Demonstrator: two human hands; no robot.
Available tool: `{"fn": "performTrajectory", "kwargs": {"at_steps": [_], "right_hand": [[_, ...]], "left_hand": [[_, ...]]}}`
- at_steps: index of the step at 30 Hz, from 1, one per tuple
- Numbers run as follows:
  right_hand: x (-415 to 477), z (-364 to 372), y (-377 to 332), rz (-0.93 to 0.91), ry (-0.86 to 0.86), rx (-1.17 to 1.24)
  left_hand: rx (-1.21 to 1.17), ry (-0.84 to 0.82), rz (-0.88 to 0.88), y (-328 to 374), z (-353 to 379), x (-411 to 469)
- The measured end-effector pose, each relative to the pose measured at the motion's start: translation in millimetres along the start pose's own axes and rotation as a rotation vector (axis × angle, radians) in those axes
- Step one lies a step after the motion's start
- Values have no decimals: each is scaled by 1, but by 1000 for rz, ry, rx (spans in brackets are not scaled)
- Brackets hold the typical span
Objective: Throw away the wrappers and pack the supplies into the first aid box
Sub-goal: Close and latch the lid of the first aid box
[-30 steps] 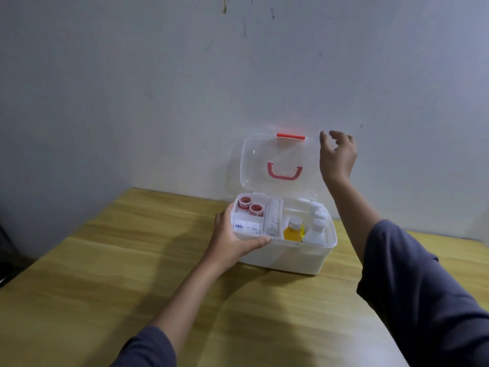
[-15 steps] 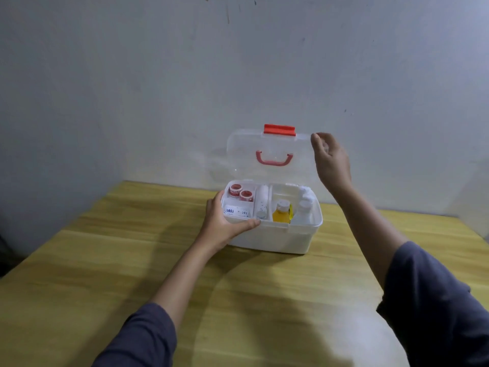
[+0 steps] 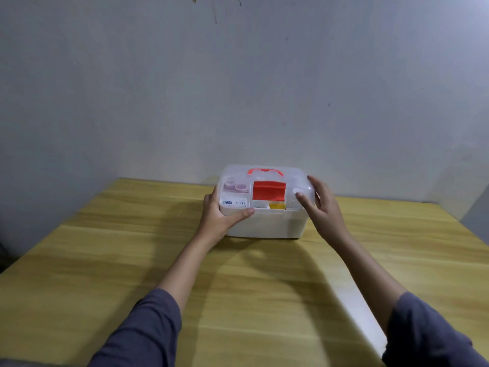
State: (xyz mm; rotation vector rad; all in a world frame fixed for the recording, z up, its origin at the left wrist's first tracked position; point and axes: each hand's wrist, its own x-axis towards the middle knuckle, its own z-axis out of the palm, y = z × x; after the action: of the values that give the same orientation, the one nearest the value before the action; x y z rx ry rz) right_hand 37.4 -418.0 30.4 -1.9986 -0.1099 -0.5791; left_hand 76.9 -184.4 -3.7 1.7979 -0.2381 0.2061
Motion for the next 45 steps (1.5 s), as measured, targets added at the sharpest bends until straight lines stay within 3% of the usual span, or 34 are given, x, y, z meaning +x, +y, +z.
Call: {"fn": "performTrajectory", "kwargs": {"at_steps": [14, 22, 30, 40, 45], "right_hand": [[-5, 5, -1, -8, 34, -110], [9, 14, -13, 65, -49, -196], [-8, 9, 3, -72, -118, -328], [-8, 12, 2, -80, -91, -329], [-8, 13, -1, 5, -48, -215]], "left_hand": [[-155, -21, 81, -13, 5, -3], [-174, -45, 106, -12, 4, -3], [-214, -58, 85, -12, 6, -4], [-245, -76, 107, -9, 6, -3], [-226, -130, 42, -8, -4, 2]]}}
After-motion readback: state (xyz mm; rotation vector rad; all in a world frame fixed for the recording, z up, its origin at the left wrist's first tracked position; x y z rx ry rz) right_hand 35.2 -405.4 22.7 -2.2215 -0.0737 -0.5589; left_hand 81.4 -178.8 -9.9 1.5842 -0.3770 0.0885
